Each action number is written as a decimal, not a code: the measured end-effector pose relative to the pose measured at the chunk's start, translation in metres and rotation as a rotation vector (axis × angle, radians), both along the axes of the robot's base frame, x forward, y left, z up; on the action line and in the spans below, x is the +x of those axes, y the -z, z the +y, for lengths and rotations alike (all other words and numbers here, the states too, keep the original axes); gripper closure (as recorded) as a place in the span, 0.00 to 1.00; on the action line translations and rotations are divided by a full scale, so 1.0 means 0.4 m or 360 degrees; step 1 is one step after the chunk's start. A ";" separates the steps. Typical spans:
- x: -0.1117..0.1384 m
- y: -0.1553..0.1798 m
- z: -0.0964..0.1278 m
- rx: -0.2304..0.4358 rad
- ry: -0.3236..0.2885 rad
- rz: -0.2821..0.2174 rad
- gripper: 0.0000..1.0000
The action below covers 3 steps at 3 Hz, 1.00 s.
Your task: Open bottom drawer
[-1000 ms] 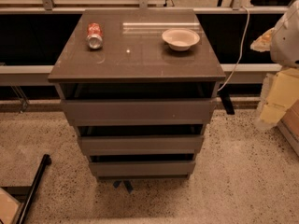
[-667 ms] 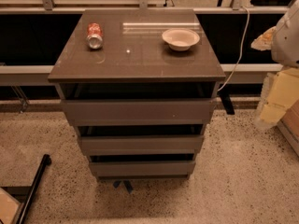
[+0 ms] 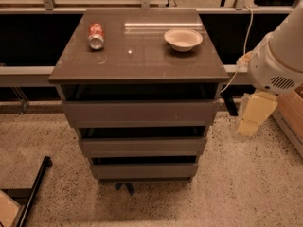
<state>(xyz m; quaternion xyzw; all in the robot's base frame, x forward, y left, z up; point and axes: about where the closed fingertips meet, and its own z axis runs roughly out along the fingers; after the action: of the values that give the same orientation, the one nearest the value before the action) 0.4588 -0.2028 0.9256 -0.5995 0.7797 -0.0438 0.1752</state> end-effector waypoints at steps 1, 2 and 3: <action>0.043 0.116 0.004 0.0004 0.0013 -0.0023 0.00; 0.043 0.116 0.004 0.0004 0.0013 -0.0023 0.00; 0.048 0.188 0.020 0.0016 -0.0029 0.0030 0.00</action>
Offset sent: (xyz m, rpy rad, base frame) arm 0.0120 0.0002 -0.0393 -0.0009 0.0017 -0.0072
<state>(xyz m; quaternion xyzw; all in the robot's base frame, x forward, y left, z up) 0.4780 -0.1949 0.8504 -0.6061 0.7761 -0.0326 0.1712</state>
